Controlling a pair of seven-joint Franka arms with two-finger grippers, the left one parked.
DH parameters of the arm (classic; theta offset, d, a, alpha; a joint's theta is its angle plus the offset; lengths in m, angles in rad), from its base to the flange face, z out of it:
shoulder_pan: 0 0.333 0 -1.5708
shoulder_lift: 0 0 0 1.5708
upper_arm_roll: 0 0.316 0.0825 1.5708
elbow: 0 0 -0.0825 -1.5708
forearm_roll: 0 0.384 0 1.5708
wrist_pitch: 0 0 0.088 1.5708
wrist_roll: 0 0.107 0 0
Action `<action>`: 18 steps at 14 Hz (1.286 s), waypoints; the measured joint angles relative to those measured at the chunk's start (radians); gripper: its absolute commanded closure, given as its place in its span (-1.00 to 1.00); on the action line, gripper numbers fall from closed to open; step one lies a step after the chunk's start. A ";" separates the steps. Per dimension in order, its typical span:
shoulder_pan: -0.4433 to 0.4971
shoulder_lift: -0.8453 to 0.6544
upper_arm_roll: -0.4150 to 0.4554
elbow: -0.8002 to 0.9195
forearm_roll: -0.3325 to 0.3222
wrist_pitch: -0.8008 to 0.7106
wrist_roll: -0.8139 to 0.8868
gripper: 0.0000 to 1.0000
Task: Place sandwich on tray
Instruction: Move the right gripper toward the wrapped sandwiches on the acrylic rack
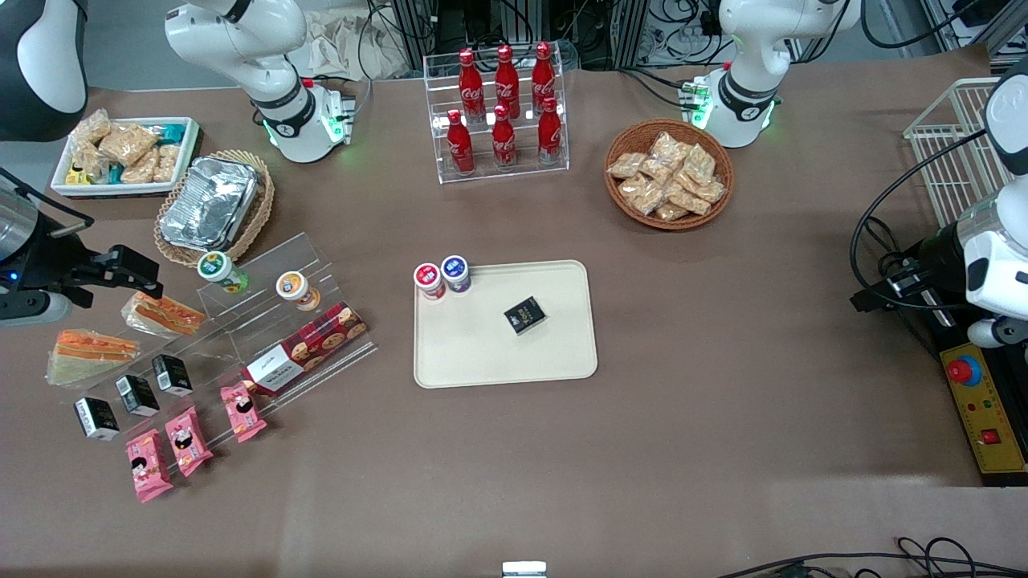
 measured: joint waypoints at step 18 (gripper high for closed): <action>-0.271 0.029 -0.041 -0.015 0.002 -0.029 0.231 -0.98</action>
